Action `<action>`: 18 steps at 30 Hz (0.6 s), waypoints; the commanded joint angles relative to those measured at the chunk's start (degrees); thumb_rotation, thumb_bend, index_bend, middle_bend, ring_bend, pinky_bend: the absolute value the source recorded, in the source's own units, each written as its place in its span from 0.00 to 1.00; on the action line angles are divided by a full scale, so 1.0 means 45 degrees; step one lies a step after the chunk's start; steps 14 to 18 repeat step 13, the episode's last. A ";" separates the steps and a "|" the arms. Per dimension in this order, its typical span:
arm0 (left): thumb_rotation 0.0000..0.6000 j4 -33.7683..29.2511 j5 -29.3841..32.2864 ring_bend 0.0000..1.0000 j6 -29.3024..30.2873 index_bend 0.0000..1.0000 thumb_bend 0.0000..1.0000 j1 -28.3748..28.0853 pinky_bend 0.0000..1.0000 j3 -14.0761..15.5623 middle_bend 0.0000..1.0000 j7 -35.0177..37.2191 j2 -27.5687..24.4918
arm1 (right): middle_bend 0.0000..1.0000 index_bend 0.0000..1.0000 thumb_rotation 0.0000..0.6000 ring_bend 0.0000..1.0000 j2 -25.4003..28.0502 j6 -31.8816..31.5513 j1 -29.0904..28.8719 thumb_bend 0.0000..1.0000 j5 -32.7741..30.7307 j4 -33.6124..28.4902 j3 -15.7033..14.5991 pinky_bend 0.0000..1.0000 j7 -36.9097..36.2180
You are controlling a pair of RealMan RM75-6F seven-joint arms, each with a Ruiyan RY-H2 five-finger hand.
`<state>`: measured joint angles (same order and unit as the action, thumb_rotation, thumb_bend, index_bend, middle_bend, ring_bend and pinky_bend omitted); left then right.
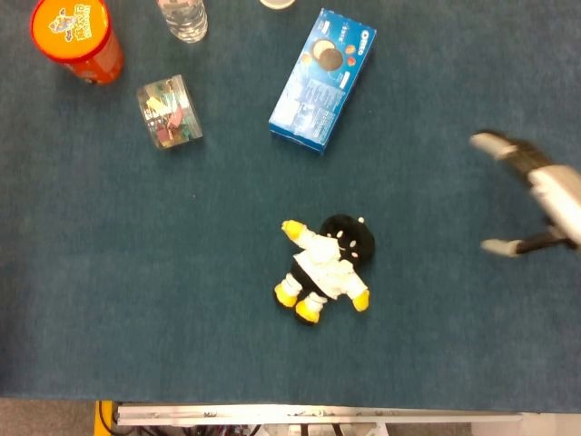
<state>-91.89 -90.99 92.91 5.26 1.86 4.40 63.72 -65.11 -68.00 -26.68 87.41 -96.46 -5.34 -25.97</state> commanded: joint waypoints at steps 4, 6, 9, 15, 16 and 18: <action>1.00 -0.0103 -0.0163 0.13 -0.0032 0.13 0.33 -0.0092 0.09 0.0011 0.13 -0.0122 0.0030 | 0.00 0.00 1.00 0.00 0.1104 -0.2424 0.1896 0.00 -0.0080 0.0050 -0.0128 0.00 0.1637; 1.00 -0.0138 -0.0228 0.13 0.0031 0.13 0.33 -0.0104 0.09 -0.0003 0.13 -0.0125 0.0041 | 0.00 0.00 1.00 0.00 0.1179 -0.2966 0.2322 0.00 0.0068 0.0187 -0.0170 0.00 0.2134; 1.00 -0.0144 -0.0255 0.13 0.0070 0.13 0.33 -0.0120 0.09 -0.0023 0.13 -0.0074 0.0055 | 0.00 0.00 1.00 0.00 0.1219 -0.3467 0.2836 0.00 0.0243 0.0316 -0.0264 0.00 0.2385; 1.00 -0.0179 -0.0342 0.13 0.0119 0.13 0.33 -0.0126 0.09 -0.0001 0.13 -0.0109 0.0063 | 0.00 0.00 1.00 0.00 0.1207 -0.4020 0.3439 0.00 0.0505 0.0538 -0.0383 0.00 0.2498; 1.00 -0.0179 -0.0342 0.13 0.0119 0.13 0.33 -0.0126 0.09 -0.0001 0.13 -0.0109 0.0063 | 0.00 0.00 1.00 0.00 0.1207 -0.4020 0.3439 0.00 0.0505 0.0538 -0.0383 0.00 0.2498; 1.00 -0.0179 -0.0342 0.13 0.0119 0.13 0.33 -0.0126 0.09 -0.0001 0.13 -0.0109 0.0063 | 0.00 0.00 1.00 0.00 0.1207 -0.4020 0.3439 0.00 0.0505 0.0538 -0.0383 0.00 0.2498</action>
